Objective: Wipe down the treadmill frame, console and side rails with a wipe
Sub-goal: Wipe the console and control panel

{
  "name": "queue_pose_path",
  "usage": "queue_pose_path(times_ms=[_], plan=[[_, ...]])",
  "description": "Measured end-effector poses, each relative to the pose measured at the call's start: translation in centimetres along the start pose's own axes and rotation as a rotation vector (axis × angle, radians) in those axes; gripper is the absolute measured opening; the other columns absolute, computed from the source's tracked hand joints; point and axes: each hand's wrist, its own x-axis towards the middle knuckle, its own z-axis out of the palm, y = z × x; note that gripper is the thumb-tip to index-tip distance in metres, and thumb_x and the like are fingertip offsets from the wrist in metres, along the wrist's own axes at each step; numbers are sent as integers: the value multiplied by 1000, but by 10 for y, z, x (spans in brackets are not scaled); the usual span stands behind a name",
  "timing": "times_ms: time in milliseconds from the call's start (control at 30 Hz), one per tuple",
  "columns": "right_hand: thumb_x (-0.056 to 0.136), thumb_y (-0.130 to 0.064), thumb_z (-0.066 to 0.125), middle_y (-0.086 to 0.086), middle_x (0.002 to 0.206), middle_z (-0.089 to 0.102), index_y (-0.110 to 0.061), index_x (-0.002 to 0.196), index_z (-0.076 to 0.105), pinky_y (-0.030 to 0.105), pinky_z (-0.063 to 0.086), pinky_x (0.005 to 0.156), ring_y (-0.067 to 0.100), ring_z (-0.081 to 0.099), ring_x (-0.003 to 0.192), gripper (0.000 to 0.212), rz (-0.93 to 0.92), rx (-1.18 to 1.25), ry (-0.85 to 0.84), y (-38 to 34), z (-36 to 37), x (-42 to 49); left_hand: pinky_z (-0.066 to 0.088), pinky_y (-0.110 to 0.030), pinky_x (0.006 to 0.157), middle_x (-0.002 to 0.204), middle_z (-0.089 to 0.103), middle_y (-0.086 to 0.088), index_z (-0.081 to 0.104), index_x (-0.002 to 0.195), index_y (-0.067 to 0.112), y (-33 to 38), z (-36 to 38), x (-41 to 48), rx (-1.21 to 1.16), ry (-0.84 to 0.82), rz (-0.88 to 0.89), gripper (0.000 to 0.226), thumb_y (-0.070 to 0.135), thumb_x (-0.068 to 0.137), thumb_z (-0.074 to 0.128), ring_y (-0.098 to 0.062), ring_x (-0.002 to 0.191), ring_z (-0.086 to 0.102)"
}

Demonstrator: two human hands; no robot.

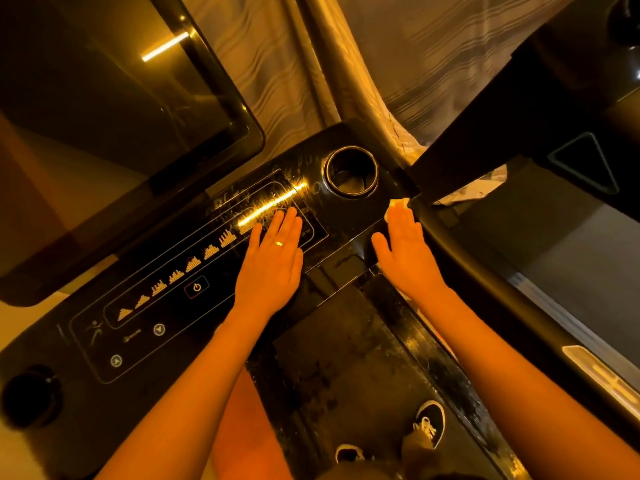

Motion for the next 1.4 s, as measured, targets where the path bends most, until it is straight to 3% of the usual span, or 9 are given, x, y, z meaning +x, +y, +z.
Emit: queue_pose_path(times_ms=[67,133,233,433,600,800,1100,1200,1400], plan=[[105,-40,35,16,165,6,-10,158,9,49,12,124,32,5,153,67,51,-32,-25,-10,10,-11,6,-47,121,165,23,-11,26,157,10,0,1,1,10,4,-1,56,31,105,33,-28,153,18],[105,-41,36,14,166,-2,-12,159,3,46,7,123,30,-3,153,70,48,-51,-37,-24,17,-28,9,-48,121,165,22,-11,26,157,11,0,2,0,15,12,0,56,30,105,35,-28,153,19],[104,-43,37,14,165,12,-13,159,10,51,23,121,32,14,151,68,-53,-87,-26,-29,17,-42,14,-50,121,165,22,-11,27,156,10,0,2,1,14,16,9,56,29,105,36,-28,153,19],[95,-55,29,20,152,30,-4,149,28,59,36,110,37,33,139,74,143,19,55,-21,6,-2,8,-48,120,165,22,-12,25,157,10,-1,3,-1,2,30,17,56,29,105,32,-29,153,18],[104,-38,39,14,166,3,-9,158,8,39,0,122,28,0,153,68,51,38,73,-50,34,-42,19,-52,122,164,23,-14,25,157,9,-1,3,-2,-1,39,26,56,29,105,33,-30,152,20],[102,-31,40,13,149,35,-9,145,34,53,42,104,32,41,126,49,83,24,83,-36,22,-27,13,-50,123,166,20,-13,23,158,9,-3,1,-1,-33,24,44,57,30,105,30,-28,154,16],[101,-30,43,17,152,30,-10,151,23,53,40,109,38,36,136,58,-99,-72,-2,-45,37,-72,4,-45,122,166,20,-7,26,157,13,-66,2,-37,-128,36,160,60,41,105,30,-22,154,12],[106,-30,38,10,165,12,-16,159,13,47,27,116,33,19,149,61,-37,-74,-2,-39,25,-55,9,-47,123,164,27,-9,31,155,11,-65,6,-40,-105,53,161,59,41,104,28,-25,153,19],[101,-33,39,12,154,27,-13,151,24,53,41,107,34,36,137,55,-45,-35,32,-54,36,-62,14,-50,123,163,29,-9,32,154,11,-63,7,-42,-109,80,144,57,38,105,29,-25,152,22]])
